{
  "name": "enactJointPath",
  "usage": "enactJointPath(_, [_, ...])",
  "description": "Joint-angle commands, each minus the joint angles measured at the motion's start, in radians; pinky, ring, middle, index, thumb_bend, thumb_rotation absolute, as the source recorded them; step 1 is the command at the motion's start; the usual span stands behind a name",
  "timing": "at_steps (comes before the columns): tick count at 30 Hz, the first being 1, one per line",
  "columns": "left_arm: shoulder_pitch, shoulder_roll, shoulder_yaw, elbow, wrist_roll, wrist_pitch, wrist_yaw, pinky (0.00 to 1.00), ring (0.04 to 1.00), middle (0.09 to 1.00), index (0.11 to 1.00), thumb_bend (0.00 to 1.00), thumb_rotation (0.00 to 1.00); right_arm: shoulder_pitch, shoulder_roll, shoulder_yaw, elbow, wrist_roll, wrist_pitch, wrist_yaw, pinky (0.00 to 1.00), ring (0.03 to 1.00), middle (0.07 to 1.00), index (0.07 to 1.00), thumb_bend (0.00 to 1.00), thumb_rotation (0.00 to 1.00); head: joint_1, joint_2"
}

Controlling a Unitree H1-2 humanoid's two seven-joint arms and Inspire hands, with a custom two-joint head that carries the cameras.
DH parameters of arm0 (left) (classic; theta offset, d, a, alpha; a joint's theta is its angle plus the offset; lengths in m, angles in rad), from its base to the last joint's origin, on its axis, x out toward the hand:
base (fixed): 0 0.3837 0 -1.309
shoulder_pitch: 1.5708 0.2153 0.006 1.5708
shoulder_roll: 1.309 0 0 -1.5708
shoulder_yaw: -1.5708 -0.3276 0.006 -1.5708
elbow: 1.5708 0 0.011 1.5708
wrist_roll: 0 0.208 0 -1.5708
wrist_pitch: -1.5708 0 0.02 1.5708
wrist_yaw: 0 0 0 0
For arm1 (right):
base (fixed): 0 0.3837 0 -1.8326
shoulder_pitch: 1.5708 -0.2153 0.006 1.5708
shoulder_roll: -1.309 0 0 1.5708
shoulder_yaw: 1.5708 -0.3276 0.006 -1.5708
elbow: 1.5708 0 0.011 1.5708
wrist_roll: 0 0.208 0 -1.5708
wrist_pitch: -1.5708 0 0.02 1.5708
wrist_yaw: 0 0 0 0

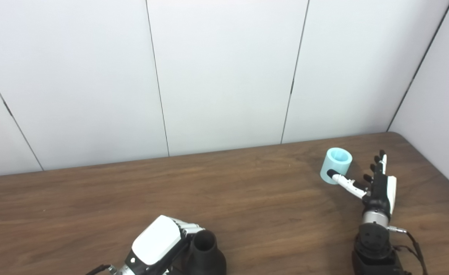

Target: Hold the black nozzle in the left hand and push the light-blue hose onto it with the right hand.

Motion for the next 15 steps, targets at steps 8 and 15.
enactJointPath(8, [0.066, -0.01, -0.027, 0.01, -0.021, -0.019, 0.008, 0.34, 0.411, 0.528, 0.474, 0.5, 0.0, -0.049, -0.038, 0.044, 0.023, 0.006, 0.004, 0.02, 0.81, 0.911, 0.956, 0.972, 0.96, 0.22, -0.002, 0.0])
enactJointPath(15, [0.066, -0.006, -0.027, 0.009, -0.025, -0.02, 0.013, 0.33, 0.411, 0.529, 0.475, 0.5, 0.0, -0.069, -0.037, 0.047, 0.06, 0.041, -0.002, 0.034, 0.83, 0.906, 0.939, 0.943, 0.95, 0.18, -0.005, 0.001])
